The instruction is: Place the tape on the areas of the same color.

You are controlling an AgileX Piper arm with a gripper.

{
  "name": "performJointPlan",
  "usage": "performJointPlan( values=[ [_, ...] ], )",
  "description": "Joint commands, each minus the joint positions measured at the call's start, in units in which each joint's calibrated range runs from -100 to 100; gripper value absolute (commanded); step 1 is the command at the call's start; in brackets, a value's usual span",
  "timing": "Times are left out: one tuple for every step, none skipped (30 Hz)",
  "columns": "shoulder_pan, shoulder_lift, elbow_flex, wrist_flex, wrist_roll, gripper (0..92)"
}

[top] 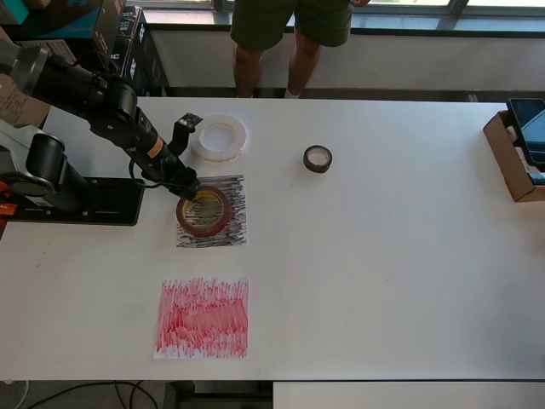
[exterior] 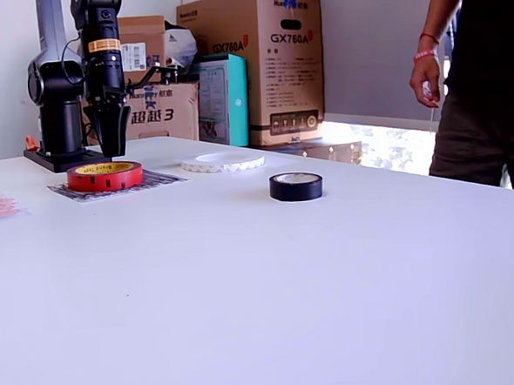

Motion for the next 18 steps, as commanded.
performJointPlan(
  values=[
    [-0.7, 2.4, -1.1, 0.2, 0.3, 62.8],
    [-0.8, 2.8, -1.4, 0.2, 0.3, 62.8],
    [-0.8, 3.2, -1.8, 0.2, 0.2, 62.8],
    [-0.9, 3.5, -2.1, 0.2, 0.2, 62.8],
    [-0.9, 3.9, -2.4, 0.2, 0.2, 62.8],
    [-0.9, 4.3, -2.8, 0.2, 0.2, 62.8],
    [-0.9, 4.6, -3.1, 0.2, 0.2, 62.8],
    [-0.9, 4.9, -3.4, 0.2, 0.2, 62.7],
    [-0.9, 5.2, -3.6, 0.2, 0.2, 62.7],
    [-0.9, 5.5, -3.7, 0.2, 0.1, 62.7],
    [-0.9, 5.7, -3.9, 0.2, 0.0, 62.6],
    [-0.9, 5.8, -4.0, 0.2, 0.0, 62.6],
    [-0.9, 6.0, -4.0, 0.2, 0.0, 62.6],
    [-0.9, 6.1, -4.1, 0.2, 0.0, 62.5],
    [-0.9, 6.4, -4.1, 0.2, 0.0, 62.5],
    [-0.9, 6.5, -4.1, 0.2, -0.1, 62.5],
    [-0.9, 6.6, -4.1, 0.2, -0.1, 62.5],
    [-0.9, 6.7, -4.1, 0.2, -0.1, 62.5]
  ],
)
